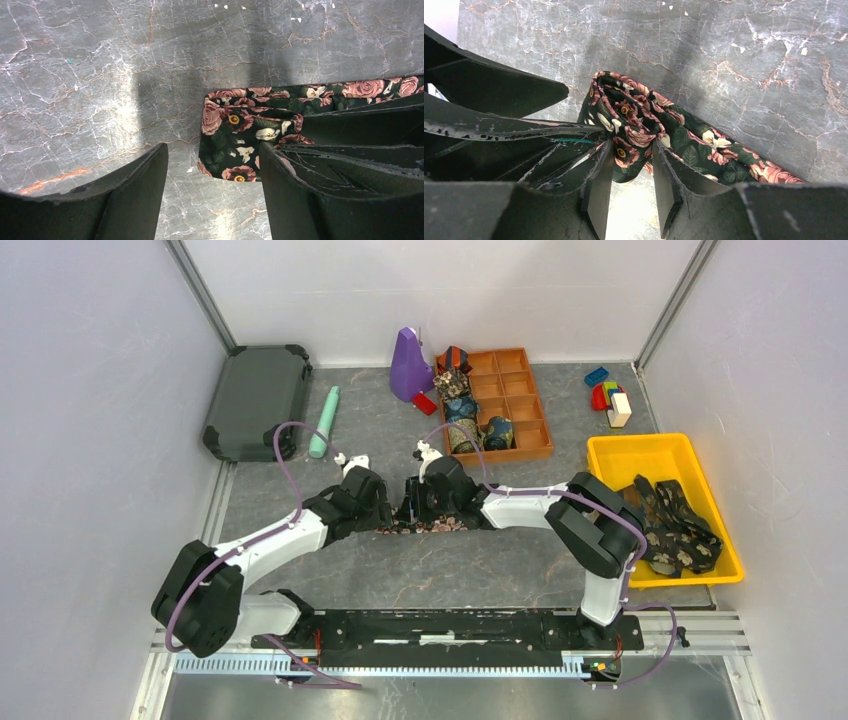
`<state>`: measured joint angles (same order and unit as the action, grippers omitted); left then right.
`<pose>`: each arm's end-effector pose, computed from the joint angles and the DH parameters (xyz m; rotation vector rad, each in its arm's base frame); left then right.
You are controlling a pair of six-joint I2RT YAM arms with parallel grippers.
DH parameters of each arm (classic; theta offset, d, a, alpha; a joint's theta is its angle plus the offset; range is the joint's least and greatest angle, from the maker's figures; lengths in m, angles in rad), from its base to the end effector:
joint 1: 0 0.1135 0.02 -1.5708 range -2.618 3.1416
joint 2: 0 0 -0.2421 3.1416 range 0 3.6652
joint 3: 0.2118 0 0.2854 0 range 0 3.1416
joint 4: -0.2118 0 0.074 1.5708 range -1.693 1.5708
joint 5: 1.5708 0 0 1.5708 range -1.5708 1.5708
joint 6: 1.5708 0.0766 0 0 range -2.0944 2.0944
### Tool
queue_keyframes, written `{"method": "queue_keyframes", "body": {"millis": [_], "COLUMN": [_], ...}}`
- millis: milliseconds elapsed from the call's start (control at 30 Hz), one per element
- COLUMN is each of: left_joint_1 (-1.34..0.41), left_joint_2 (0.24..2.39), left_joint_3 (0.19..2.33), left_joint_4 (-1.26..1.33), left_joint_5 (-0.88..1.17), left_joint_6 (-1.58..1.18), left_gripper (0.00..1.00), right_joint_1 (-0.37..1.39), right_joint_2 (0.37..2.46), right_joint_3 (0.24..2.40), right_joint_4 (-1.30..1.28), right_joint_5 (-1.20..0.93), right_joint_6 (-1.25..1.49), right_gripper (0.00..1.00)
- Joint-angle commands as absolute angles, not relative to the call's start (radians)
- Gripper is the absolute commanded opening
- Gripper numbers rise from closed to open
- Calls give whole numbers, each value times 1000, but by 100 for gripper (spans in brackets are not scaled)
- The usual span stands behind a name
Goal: Roll the ties
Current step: Roll the tie at the center of the board.
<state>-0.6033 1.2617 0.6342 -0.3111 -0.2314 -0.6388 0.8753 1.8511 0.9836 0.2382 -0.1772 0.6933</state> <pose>0.2531 -0.1530 0.1090 -0.1387 2.4855 -0.2383 0.2677 0.3418 0.0842 -0.3261 2.3798 1.0134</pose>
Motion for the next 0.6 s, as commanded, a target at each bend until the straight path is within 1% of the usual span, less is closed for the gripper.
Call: {"method": "queue_keyframes", "body": {"millis": [0, 400, 567], "left_joint_1": [-601, -592, -561], "left_joint_2": [1256, 1234, 1211], "left_joint_3": [634, 639, 618], "left_joint_4": [-277, -282, -241], "left_joint_5": [-217, -198, -146], "left_joint_6": [-585, -532, -517], "left_gripper": [73, 74, 77], "right_joint_1": [877, 853, 844], "right_joint_2": [1865, 1880, 1888], "right_joint_3": [1025, 1018, 1013], "right_joint_4": [219, 214, 219], "right_joint_5": [-150, -154, -168], "right_joint_6": [664, 640, 633], "right_gripper": [40, 39, 39]}}
